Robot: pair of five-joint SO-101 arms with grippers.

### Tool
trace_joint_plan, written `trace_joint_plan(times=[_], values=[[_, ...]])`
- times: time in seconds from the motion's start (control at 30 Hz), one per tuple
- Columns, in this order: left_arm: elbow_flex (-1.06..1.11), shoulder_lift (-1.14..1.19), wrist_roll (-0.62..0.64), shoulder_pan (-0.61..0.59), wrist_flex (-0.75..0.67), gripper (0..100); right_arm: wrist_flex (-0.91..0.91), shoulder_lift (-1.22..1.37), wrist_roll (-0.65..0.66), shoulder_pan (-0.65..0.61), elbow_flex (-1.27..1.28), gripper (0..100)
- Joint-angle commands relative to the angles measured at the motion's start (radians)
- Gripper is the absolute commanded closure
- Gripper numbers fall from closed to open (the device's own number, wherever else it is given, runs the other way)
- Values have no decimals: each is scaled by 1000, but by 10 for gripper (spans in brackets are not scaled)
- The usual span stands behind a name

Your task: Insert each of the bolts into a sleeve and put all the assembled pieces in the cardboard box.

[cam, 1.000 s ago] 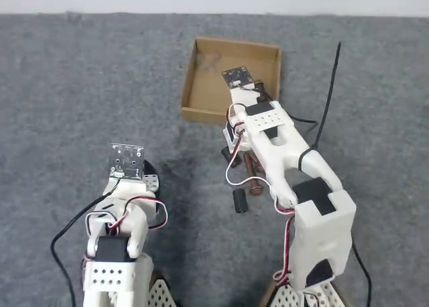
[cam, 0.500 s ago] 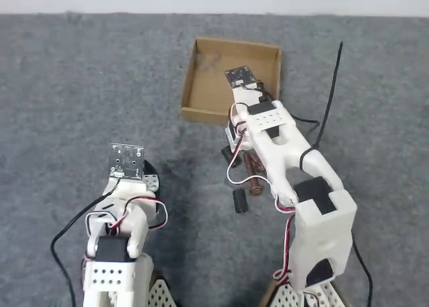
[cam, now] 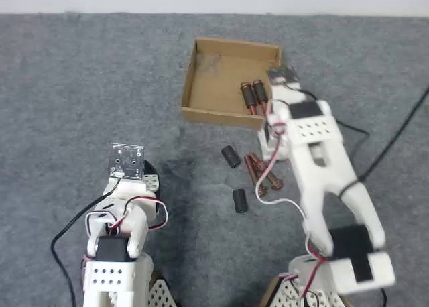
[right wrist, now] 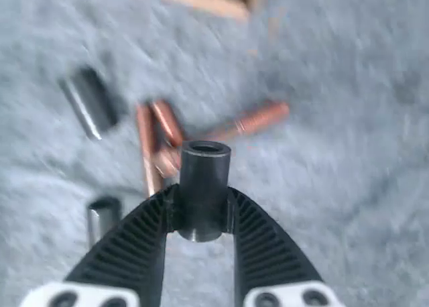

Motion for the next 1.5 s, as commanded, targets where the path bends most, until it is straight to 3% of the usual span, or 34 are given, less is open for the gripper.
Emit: trace_joint_plan(times=[0.0, 0.37, 0.67, 0.83, 0.97, 1.2, 1.47], values=[[-12, -9, -8, -2, -28, 988, -39, -179, 80, 76, 126, 992], [-12, -9, -8, -2, -26, 988, -206, -636, 138, 360, 626, 992], [-12, -9, -2, -2, -25, 988, -255, -792, 239, 628, 809, 991], [-13, -15, 14, 9, -41, 988, -375, -797, 261, 647, 942, 991], [-44, -9, 120, 61, -107, 988, -369, -792, 273, 647, 933, 991], [-216, 23, 127, 178, -14, 989, -369, -791, 273, 647, 934, 991], [-578, 545, 181, 195, 28, 989, -366, -791, 275, 650, 934, 991]])
